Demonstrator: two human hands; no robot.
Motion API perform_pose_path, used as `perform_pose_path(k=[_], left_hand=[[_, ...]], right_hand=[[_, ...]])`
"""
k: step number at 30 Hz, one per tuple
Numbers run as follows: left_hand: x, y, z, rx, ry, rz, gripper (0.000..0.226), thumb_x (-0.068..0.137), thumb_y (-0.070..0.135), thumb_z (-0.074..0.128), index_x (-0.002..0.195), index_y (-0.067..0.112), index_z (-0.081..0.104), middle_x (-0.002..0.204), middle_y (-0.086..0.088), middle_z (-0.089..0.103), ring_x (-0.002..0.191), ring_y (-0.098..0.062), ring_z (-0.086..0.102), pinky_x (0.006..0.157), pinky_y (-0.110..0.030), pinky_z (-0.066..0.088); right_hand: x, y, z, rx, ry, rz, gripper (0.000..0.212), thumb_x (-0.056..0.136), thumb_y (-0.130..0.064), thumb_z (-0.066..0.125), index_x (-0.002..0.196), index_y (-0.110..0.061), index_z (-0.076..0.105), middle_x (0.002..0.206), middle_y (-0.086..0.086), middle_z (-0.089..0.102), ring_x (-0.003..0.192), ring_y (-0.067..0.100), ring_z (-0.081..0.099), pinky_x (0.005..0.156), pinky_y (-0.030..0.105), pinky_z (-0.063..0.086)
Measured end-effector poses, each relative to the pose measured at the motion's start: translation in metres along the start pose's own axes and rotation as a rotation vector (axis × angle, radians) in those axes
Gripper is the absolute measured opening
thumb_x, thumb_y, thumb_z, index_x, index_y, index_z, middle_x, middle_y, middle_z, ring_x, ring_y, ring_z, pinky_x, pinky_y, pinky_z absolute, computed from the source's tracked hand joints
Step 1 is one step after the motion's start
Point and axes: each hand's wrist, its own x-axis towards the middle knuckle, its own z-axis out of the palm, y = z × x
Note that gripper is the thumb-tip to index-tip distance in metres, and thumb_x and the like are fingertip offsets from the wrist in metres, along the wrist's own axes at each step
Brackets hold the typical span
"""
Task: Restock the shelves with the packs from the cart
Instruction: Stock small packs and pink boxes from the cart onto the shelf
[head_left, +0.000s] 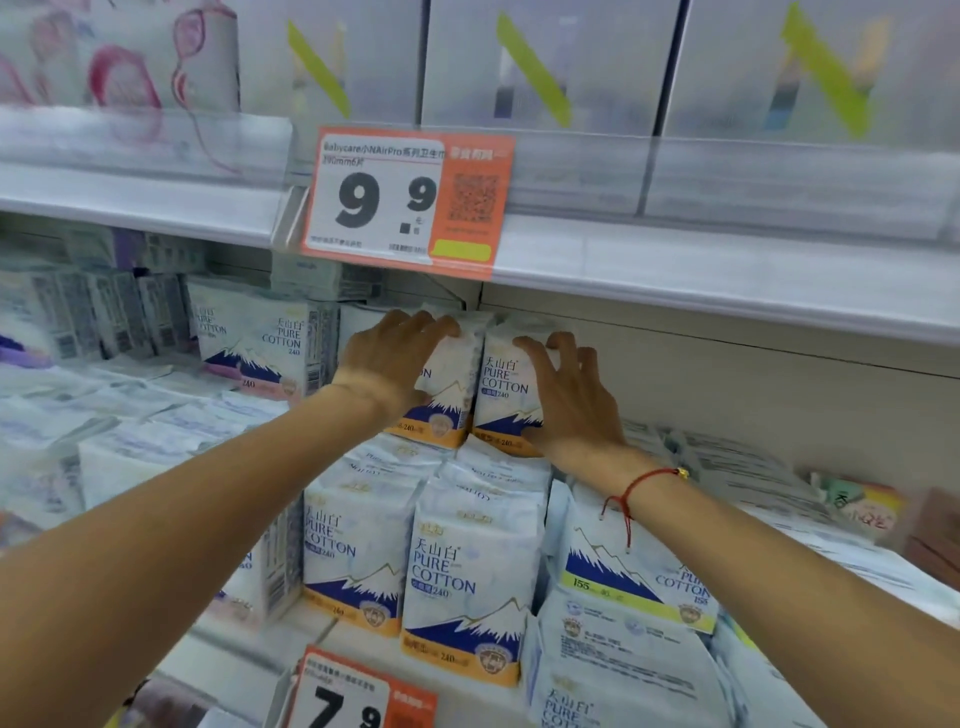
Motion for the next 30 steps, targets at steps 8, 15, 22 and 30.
perform_pose_path(k=[8, 15, 22, 30], left_hand=[[0.0, 0.002, -0.013, -0.125, -0.107, -0.022, 0.069, 0.081, 0.027, 0.072, 0.136, 0.036, 0.033, 0.143, 0.008, 0.039, 0.134, -0.018, 0.033, 0.092, -0.041, 0.043], [0.006, 0.002, -0.015, -0.093, 0.031, -0.068, 0.048, 0.085, 0.025, 0.067, 0.127, 0.032, 0.045, 0.131, 0.006, 0.048, 0.127, -0.018, 0.04, 0.089, -0.035, 0.045], [-0.003, 0.005, -0.009, -0.102, -0.05, -0.063, 0.068, 0.085, 0.022, 0.067, 0.141, 0.034, 0.031, 0.147, 0.008, 0.032, 0.137, -0.017, 0.029, 0.095, -0.042, 0.044], [-0.025, -0.001, -0.013, -0.136, 0.071, -0.082, 0.075, 0.083, 0.015, 0.068, 0.145, 0.03, 0.029, 0.153, 0.01, 0.026, 0.141, -0.015, 0.021, 0.087, -0.035, 0.05]], right_hand=[[0.008, 0.001, -0.02, 0.065, -0.156, -0.015, 0.086, 0.069, -0.015, 0.075, 0.139, -0.03, 0.028, 0.135, 0.005, 0.025, 0.123, 0.026, 0.029, 0.073, 0.03, 0.039], [0.008, 0.003, -0.026, -0.022, -0.039, 0.001, 0.069, 0.08, -0.007, 0.064, 0.14, -0.024, 0.035, 0.134, 0.007, 0.034, 0.122, 0.026, 0.036, 0.091, 0.036, 0.044], [0.0, 0.004, -0.014, 0.146, -0.047, 0.027, 0.08, 0.077, -0.002, 0.065, 0.143, -0.027, 0.029, 0.139, 0.005, 0.024, 0.123, 0.025, 0.033, 0.078, 0.029, 0.046], [-0.022, -0.006, -0.019, 0.231, -0.062, 0.085, 0.1, 0.077, -0.001, 0.068, 0.15, -0.035, 0.008, 0.158, -0.007, -0.009, 0.143, 0.025, 0.017, 0.104, 0.035, 0.036]])
